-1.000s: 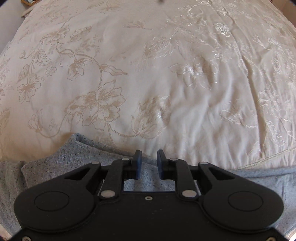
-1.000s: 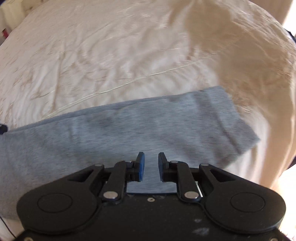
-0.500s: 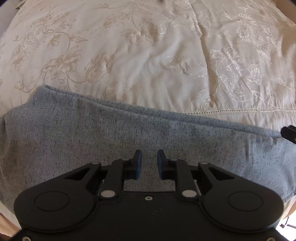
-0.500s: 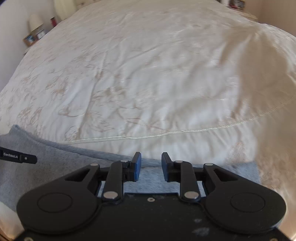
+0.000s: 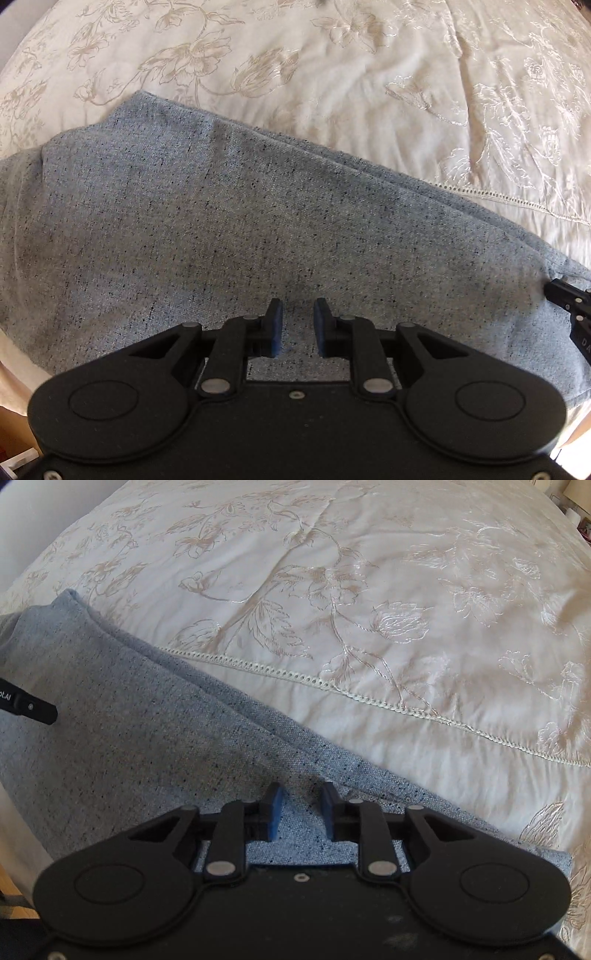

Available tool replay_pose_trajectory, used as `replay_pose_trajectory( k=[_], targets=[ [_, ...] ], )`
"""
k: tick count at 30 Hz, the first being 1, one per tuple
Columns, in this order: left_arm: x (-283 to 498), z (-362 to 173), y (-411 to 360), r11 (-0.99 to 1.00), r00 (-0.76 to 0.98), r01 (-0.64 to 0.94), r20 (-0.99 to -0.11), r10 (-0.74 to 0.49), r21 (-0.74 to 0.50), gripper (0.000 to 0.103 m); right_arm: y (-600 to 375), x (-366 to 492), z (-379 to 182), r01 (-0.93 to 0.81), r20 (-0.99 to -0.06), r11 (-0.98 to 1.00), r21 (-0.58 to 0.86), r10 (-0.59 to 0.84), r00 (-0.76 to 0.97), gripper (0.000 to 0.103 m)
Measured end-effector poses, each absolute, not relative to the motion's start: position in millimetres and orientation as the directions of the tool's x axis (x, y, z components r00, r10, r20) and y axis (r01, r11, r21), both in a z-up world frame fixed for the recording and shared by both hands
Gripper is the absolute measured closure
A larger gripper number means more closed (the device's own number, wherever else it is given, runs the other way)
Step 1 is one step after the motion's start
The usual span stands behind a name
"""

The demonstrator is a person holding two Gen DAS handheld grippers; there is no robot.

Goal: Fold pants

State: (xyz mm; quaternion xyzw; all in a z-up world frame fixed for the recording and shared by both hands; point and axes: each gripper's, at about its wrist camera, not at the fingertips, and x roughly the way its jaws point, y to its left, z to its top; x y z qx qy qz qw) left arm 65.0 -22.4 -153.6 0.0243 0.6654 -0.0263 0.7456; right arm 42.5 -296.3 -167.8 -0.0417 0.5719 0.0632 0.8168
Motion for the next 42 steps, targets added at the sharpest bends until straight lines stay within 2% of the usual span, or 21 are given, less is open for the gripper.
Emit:
replay_pose_trajectory(
  k=[5,10,11,13,15,19,22,23,24,27,30,34,37,42],
  targets=[
    [67,-146,-31,0.995,0.149,0.097,-0.989,-0.006,0.008,0.076,-291,39,-152,-0.18,-0.911,0.981,-0.074,0.007,0.413,0.102],
    [72,-145,-54,0.991,0.155,0.133,-0.988,-0.011,0.01,0.076,-303,48,-158,-0.059,-0.919,0.998,-0.027,-0.001,0.395,0.102],
    [72,-144,-59,0.99,0.155,0.141,-0.988,-0.015,0.007,0.076,-301,47,-161,-0.071,-0.919,0.997,-0.027,0.003,0.395,0.101],
    [73,-141,-71,0.986,0.158,0.166,-0.987,-0.037,-0.01,0.076,-303,41,-154,-0.054,-0.913,0.998,-0.017,0.007,0.407,0.091],
    [72,-139,-86,0.978,0.158,0.207,-0.986,-0.06,-0.027,0.076,-314,27,-141,0.017,-0.898,1.0,0.009,0.0,0.44,0.079],
    [70,-141,-125,0.955,0.154,0.294,-0.984,-0.087,-0.039,0.076,-351,-9,-127,0.192,-0.885,0.98,-0.053,-0.135,0.446,0.078],
    [66,-146,-153,0.934,0.16,0.354,-0.982,-0.101,-0.038,0.076,-394,-46,-138,0.358,-0.917,0.929,-0.095,-0.222,0.332,0.079],
    [65,-148,-162,0.928,0.16,0.371,-0.982,-0.101,-0.035,0.076,-405,-58,-144,0.399,-0.925,0.91,-0.112,-0.242,0.294,0.083],
    [64,-151,-170,0.922,0.159,0.386,-0.982,-0.103,-0.034,0.075,-419,-74,-150,0.434,-0.935,0.896,-0.093,-0.229,0.272,0.092],
    [66,-162,-189,0.905,0.148,0.425,-0.984,-0.101,-0.029,0.075,-434,-102,-146,0.481,-0.938,0.876,-0.049,-0.206,0.279,0.092],
    [71,-175,-201,0.9,0.158,0.436,-0.986,-0.061,0.015,0.073,-439,-114,-131,0.487,-0.924,0.873,-0.018,-0.201,0.327,0.08],
    [84,-187,-205,0.92,0.152,0.389,-0.988,-0.008,0.053,0.07,-452,-132,-120,0.547,-0.911,0.834,0.076,-0.165,0.377,0.072],
    [86,-187,-206,0.928,0.151,0.366,-0.989,0.008,0.064,0.071,-459,-145,-120,0.591,-0.912,0.792,0.152,-0.118,0.393,0.07],
    [79,-189,-216,0.902,0.189,0.417,-0.981,0.035,0.112,0.07,-472,-155,-142,0.646,-0.912,0.718,0.261,-0.037,0.409,0.069]
  ],
)
